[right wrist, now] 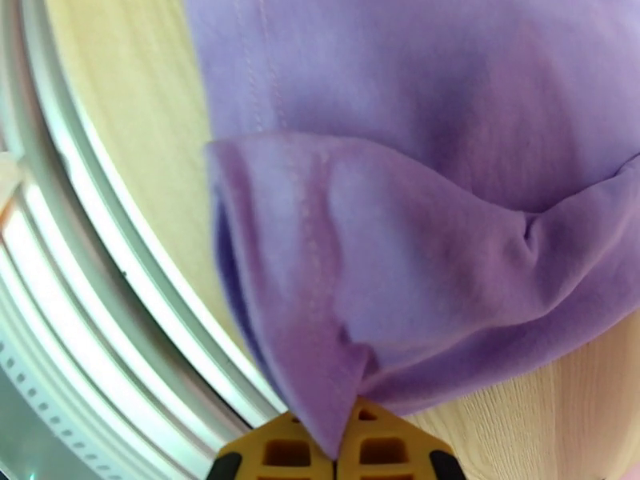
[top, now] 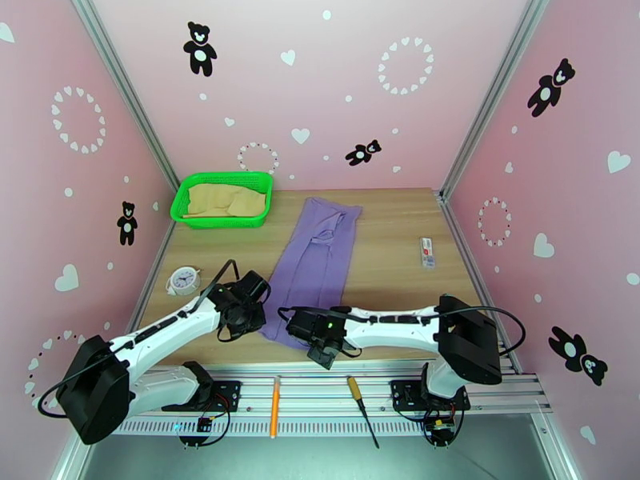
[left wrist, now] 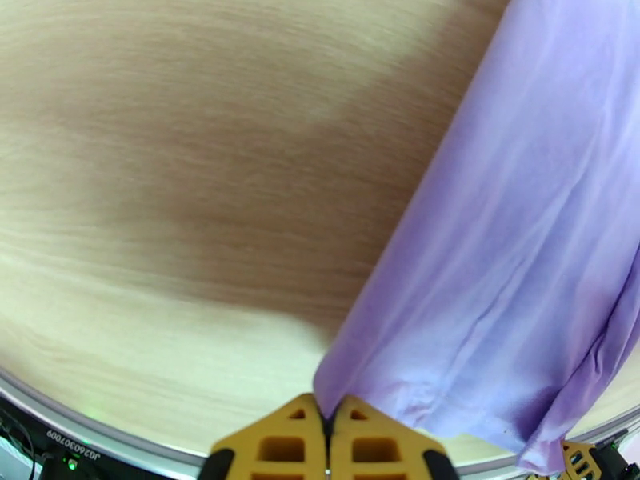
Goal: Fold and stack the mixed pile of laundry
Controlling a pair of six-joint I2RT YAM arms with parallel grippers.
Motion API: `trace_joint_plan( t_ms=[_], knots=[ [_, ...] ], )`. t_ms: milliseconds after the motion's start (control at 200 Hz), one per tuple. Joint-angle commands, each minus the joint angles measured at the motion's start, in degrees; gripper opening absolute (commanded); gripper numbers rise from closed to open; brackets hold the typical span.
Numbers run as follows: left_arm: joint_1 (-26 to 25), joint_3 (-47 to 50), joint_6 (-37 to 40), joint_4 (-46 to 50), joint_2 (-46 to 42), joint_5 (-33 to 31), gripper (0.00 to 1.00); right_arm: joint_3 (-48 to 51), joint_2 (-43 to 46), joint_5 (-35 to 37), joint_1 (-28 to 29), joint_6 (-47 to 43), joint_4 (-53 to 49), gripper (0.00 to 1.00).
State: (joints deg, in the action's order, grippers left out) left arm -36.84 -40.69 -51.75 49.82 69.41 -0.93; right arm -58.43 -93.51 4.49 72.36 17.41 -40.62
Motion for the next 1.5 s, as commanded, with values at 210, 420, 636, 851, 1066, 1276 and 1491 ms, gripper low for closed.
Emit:
trace_joint_plan(
  t_ms=[210, 420, 636, 851, 1066, 1276, 1491],
  knots=[
    [2.9, -15.1, 4.9, 4.7, 6.3, -1.8, 0.0, -7.7, 2.9, -3.4, -8.1, -5.7, -7.9, 0.0],
    [7.0, -27.6, 10.1, 4.7, 16.3, 0.6, 0.0, -12.8, 1.6, -6.7, -15.9, -9.4, -10.3, 0.0],
    [9.5, -41.7, 14.2, 5.7, 30.3, 3.1, 0.0, -18.5, -3.6, -6.3, -24.6, -12.2, -11.8, 0.0],
    [10.6, -56.2, 16.9, 8.6, 42.4, 4.4, 0.0, -25.6, -9.1, -4.4, -30.7, -14.4, -14.0, 0.0],
    [11.4, -66.8, 18.3, 11.5, 51.1, 5.2, 0.0, -28.8, -13.3, -3.3, -35.0, -15.6, -14.9, 0.0],
    [12.0, -75.4, 19.0, 14.8, 58.2, 4.5, 0.0, -30.7, -16.8, -2.8, -37.3, -15.6, -14.4, 0.0],
    [12.4, -80.6, 18.9, 16.3, 63.2, 4.1, 0.0, -32.0, -20.3, -1.7, -38.1, -14.9, -13.7, 0.0]
  ],
)
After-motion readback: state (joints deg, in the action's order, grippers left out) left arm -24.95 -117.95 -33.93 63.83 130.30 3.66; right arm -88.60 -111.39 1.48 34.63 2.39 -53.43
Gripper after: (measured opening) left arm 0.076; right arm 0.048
